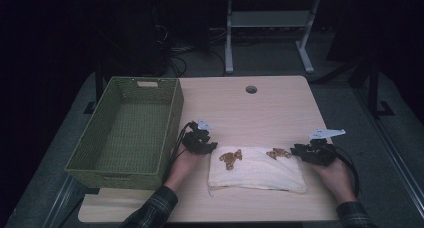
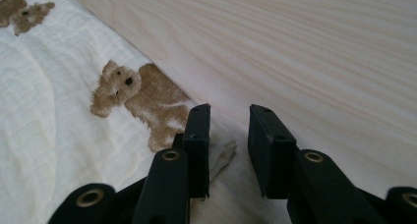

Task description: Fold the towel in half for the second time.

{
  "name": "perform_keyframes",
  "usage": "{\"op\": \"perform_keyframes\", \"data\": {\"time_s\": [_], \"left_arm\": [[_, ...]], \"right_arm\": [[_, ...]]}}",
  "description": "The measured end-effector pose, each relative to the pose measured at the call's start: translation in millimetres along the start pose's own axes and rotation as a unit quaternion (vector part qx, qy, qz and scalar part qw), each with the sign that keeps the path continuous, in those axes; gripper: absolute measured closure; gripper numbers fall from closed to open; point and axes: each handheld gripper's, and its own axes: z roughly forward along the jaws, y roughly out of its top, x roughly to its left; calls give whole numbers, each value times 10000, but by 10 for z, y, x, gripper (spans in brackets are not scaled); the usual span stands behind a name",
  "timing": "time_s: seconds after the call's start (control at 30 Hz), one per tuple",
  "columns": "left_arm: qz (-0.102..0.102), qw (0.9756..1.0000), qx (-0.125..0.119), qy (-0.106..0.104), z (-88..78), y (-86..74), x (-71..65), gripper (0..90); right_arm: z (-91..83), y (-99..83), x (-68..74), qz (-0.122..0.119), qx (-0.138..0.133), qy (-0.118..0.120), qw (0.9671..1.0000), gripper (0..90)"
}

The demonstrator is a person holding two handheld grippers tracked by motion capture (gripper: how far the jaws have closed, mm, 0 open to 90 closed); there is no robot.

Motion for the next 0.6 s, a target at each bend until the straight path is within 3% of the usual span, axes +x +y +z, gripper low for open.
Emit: {"op": "perform_keyframes", "data": {"time_s": [0.23,0.33,0.4,0.5,0.53,0.6], "left_arm": [[81,9999,80,-105,33,-13,-21,578],[230,9996,133,-108,29,-12,-26,582],[220,9993,135,-255,32,-14,-28,639],[274,9983,158,-498,36,-11,-61,823],[319,9980,182,-508,37,-7,-77,891],[327,9983,236,-432,38,12,-99,899]], "right_arm": [[6,-13,-7,76,31,89,9999,728],[8,-13,2,59,28,110,9999,770],[7,-12,14,33,41,149,9999,819],[9,-13,24,41,42,199,9998,856],[9,-13,26,38,41,199,9998,860],[7,-14,28,20,33,187,9998,870]]}}
